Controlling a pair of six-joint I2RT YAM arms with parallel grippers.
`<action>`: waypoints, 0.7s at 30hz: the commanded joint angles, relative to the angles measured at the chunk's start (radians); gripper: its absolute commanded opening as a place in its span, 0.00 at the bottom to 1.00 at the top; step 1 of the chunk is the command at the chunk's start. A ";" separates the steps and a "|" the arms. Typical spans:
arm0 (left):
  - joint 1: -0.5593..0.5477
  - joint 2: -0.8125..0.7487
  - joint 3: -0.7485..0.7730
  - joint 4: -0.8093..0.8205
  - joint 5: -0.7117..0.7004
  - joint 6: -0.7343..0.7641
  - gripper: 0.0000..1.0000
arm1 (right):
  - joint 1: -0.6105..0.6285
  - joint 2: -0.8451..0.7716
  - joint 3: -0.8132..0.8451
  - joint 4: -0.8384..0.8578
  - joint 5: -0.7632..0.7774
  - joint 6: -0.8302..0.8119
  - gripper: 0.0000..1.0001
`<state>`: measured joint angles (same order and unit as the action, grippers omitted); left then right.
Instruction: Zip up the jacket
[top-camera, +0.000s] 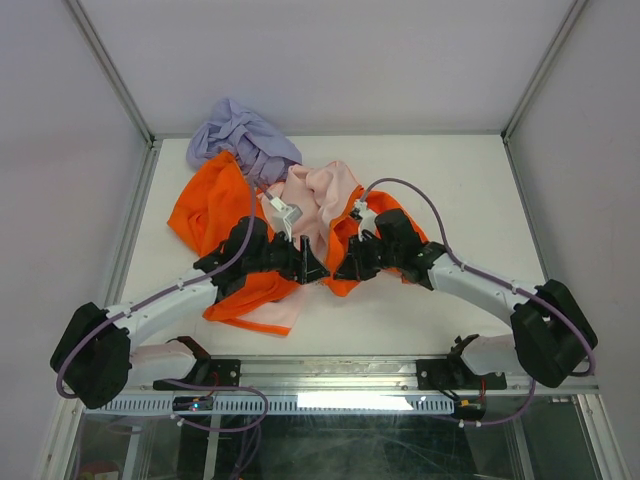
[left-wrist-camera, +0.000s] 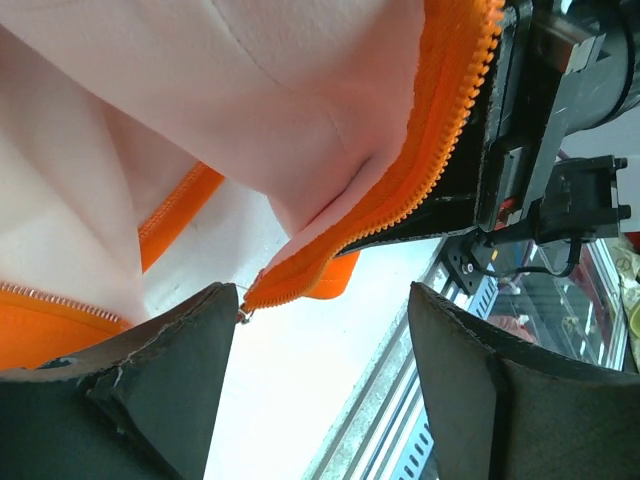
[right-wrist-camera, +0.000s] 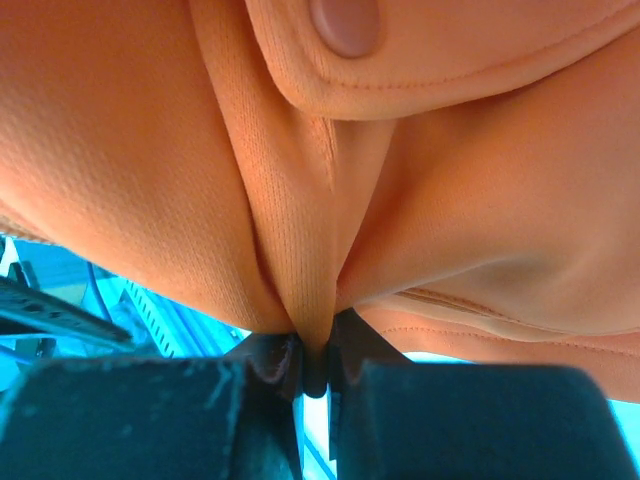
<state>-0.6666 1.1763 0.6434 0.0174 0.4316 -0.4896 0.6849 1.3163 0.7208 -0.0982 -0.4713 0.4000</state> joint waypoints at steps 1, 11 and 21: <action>0.000 0.020 -0.006 0.167 0.051 -0.004 0.67 | 0.000 0.008 0.084 -0.033 -0.055 0.007 0.00; 0.000 0.116 0.024 0.199 0.142 0.040 0.05 | -0.036 0.002 0.130 -0.076 -0.087 -0.023 0.00; 0.069 0.055 0.112 0.118 0.269 -0.105 0.00 | -0.066 -0.215 0.073 -0.039 -0.024 -0.093 0.52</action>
<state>-0.6487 1.2774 0.6807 0.1192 0.5850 -0.5232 0.6308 1.2346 0.7963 -0.2085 -0.5045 0.3546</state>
